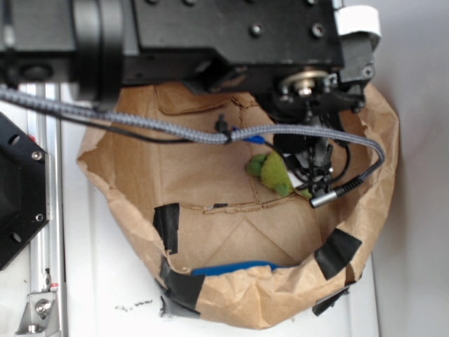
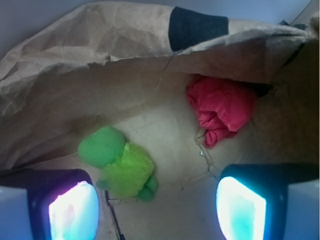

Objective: Grab the red paper.

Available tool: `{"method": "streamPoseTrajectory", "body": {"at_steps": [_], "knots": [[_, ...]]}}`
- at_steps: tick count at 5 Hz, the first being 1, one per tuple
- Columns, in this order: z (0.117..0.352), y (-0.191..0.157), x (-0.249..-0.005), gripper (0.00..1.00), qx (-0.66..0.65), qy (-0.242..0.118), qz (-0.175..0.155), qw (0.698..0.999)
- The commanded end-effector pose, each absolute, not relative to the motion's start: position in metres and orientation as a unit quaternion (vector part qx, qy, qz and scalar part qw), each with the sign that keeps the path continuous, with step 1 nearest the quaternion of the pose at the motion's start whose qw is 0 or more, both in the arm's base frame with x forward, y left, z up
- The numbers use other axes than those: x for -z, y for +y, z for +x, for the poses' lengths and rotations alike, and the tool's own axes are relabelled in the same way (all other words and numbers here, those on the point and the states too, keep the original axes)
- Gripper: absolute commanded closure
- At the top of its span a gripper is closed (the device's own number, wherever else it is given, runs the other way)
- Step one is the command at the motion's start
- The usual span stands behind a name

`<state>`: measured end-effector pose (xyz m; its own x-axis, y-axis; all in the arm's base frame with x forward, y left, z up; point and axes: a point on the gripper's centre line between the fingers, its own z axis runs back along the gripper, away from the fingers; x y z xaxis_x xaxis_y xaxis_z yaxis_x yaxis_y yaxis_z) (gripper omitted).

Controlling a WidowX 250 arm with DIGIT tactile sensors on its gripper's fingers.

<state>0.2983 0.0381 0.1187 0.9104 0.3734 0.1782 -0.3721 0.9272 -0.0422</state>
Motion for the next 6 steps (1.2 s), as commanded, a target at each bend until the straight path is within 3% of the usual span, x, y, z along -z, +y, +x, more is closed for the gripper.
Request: {"method": "streamPoseTrajectory", "body": {"at_steps": [1, 3, 4, 6], "knots": [[0.3, 0.025, -0.088, 0.0, -0.238, -0.161, 0.043, 0.957], [0.295, 0.031, -0.085, 0.0, -0.244, -0.16, 0.048, 0.955], [0.282, 0.05, -0.078, 0.0, -0.252, -0.165, 0.051, 0.952], [0.28, 0.073, -0.07, 0.0, -0.25, -0.176, 0.063, 0.95]]}}
